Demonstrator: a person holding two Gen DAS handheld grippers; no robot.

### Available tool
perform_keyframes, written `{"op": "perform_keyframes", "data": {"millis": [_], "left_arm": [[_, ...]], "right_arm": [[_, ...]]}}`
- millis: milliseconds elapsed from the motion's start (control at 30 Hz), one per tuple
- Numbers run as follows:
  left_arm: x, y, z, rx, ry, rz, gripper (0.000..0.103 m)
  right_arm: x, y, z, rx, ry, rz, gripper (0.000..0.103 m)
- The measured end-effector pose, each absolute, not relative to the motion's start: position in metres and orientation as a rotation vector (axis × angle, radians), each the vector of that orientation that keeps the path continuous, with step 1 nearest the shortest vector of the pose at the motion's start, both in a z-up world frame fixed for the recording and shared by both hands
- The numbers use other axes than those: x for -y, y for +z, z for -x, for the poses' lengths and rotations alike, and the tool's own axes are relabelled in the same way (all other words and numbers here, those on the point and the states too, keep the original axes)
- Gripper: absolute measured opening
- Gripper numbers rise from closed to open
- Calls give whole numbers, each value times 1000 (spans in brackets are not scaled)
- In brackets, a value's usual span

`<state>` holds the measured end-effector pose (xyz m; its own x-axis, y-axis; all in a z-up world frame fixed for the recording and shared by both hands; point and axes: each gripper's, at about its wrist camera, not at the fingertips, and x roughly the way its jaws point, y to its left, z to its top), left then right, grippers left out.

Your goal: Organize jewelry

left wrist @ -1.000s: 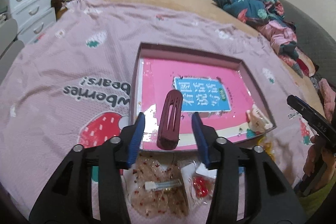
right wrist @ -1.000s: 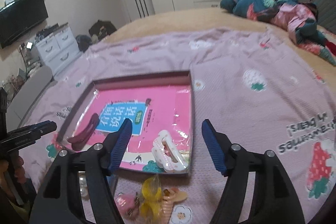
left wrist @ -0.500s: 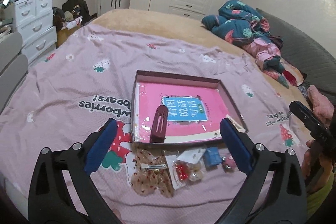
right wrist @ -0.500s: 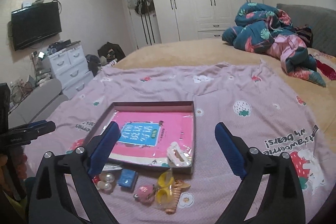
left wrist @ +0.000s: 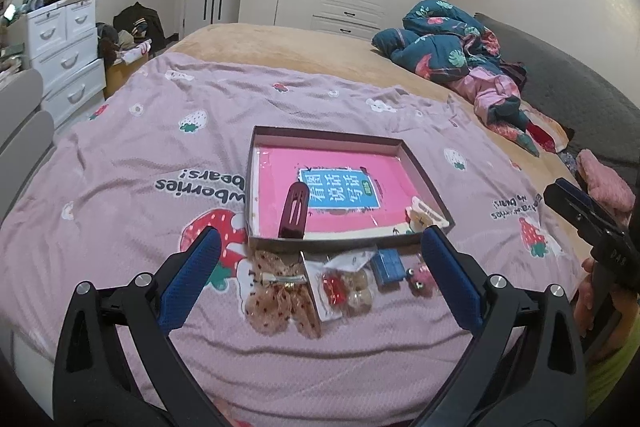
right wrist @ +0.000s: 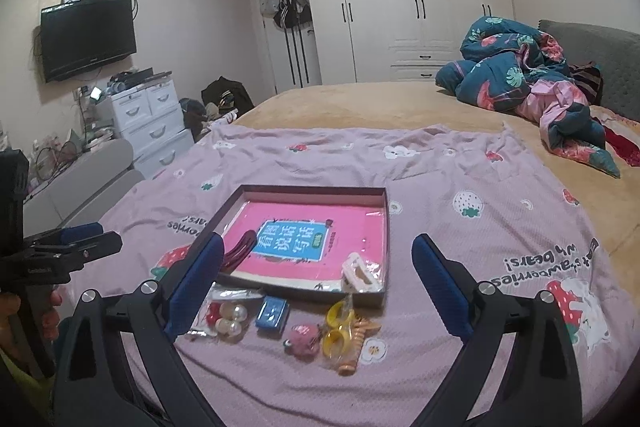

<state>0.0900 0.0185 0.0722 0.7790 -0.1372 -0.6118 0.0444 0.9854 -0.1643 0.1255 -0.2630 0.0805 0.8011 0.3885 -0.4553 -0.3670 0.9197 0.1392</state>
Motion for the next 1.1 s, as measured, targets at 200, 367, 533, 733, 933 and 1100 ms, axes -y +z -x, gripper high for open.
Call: {"op": "perform_keyframes", "data": {"millis": [200,367,533,733,933,1100], "left_arm": [[-20,66,-77,-684,-101,143,93],[-23,58,-70,-705,-99,143,93],[-25,47,-63,-730,-100,142,93],[-26,37,-57,-757,-105,137,93],[-25,23,-52,-800,-124,129,93],[-22,9,-51,-847,-156,141,86]], "right_arm": [[260,77,-114,-513,413,-33,94],[258,74,-107,-530,424,-30,94],[253,67,-101,-550,429,-12,94],[251,57,-98,-579,435,4,94],[249,43,-95,-617,441,24,94],[247,32,-92,-649,450,37,94]]}}
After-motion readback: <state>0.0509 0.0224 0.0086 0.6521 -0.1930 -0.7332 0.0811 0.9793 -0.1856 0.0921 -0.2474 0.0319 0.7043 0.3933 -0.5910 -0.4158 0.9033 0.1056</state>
